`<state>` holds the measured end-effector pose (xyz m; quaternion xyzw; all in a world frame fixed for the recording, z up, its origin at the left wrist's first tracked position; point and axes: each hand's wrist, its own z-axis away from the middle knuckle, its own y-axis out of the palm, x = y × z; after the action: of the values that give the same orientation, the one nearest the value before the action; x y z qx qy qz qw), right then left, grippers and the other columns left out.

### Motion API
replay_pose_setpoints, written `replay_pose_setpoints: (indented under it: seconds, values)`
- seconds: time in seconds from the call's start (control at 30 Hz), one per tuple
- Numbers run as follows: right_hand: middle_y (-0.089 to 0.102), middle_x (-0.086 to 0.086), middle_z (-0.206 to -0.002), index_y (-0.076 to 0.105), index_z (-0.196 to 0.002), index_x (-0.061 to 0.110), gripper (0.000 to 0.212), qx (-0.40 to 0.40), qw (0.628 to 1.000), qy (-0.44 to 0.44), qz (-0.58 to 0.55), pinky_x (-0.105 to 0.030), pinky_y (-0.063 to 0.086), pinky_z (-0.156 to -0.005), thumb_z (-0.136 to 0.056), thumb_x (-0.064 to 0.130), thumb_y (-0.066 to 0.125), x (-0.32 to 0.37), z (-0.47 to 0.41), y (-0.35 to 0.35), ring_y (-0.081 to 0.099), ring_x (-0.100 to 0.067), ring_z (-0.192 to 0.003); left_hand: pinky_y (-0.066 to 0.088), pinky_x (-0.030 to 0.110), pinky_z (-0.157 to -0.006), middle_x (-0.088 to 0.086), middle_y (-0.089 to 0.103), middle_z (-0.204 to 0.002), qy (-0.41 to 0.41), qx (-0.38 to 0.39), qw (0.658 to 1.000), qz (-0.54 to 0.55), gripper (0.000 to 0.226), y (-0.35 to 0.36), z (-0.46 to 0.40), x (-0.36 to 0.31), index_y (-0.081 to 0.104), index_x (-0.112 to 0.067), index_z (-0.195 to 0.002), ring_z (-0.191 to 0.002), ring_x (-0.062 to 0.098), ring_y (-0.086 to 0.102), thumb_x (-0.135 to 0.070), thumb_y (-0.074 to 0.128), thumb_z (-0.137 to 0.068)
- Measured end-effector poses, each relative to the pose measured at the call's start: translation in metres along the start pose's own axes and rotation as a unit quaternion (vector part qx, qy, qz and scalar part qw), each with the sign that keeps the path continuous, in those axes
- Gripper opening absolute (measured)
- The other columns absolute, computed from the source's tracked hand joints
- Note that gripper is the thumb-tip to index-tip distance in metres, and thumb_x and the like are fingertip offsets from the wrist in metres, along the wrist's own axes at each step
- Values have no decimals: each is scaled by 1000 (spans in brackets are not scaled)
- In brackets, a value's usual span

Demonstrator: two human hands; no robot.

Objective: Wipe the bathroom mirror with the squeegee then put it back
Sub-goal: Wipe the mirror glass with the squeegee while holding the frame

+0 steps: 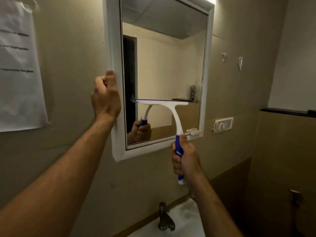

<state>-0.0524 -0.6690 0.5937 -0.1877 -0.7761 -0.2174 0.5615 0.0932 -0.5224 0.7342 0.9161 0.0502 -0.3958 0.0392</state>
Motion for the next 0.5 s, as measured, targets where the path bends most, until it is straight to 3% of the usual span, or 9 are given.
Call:
replay_pose_setpoints:
  seconds: [0.17, 0.3, 0.37, 0.4, 0.5]
  values:
    - [42, 3, -51, 55, -80, 14, 56, 7, 999, 25, -22, -25, 28, -41, -76, 68, 39, -15, -4, -9, 33, -12, -42, 28, -5, -47, -1, 49, -98, 60, -30, 998, -8, 48, 6, -39, -50, 47, -9, -124, -75, 9, 44, -47, 27, -102]
    - [41, 1, -50, 53, -74, 12, 57, -2, 999, 34, -40, -24, 27, -41, -74, 68, 41, -28, -6, -18, 32, -13, -40, 30, 13, -61, -1, 52, -104, 76, -50, 996, -17, 53, 16, -58, -68, 45, -9, -129, -76, 6, 45, -51, 29, -100]
    - [40, 1, -50, 53, -75, 13, 57, -4, 999, -1, -50, -24, 26, -39, -76, 68, 40, -8, -21, -17, 30, -13, -40, 31, 16, -55, -1, 51, -100, 69, -52, 996, -23, 54, 19, -59, -68, 46, -9, -128, -80, 8, 45, -52, 28, -100]
    - [39, 2, -50, 53, -75, 14, 56, -5, 998, -22, -59, -24, 25, -39, -77, 69, 40, 7, -30, -14, 30, -12, -40, 30, 12, -47, -3, 50, -95, 69, -49, 996, -23, 53, 19, -58, -67, 46, -9, -126, -73, 7, 45, -51, 27, -100]
    - [39, 2, -51, 53, -76, 15, 56, 10, 996, -60, -68, -23, 26, -37, -78, 69, 38, 57, -57, -8, 29, -12, -40, 29, -6, -44, -6, 46, -81, 69, -42, 996, -27, 53, 19, -59, -66, 46, -6, -124, -62, -3, 36, -49, 26, -101]
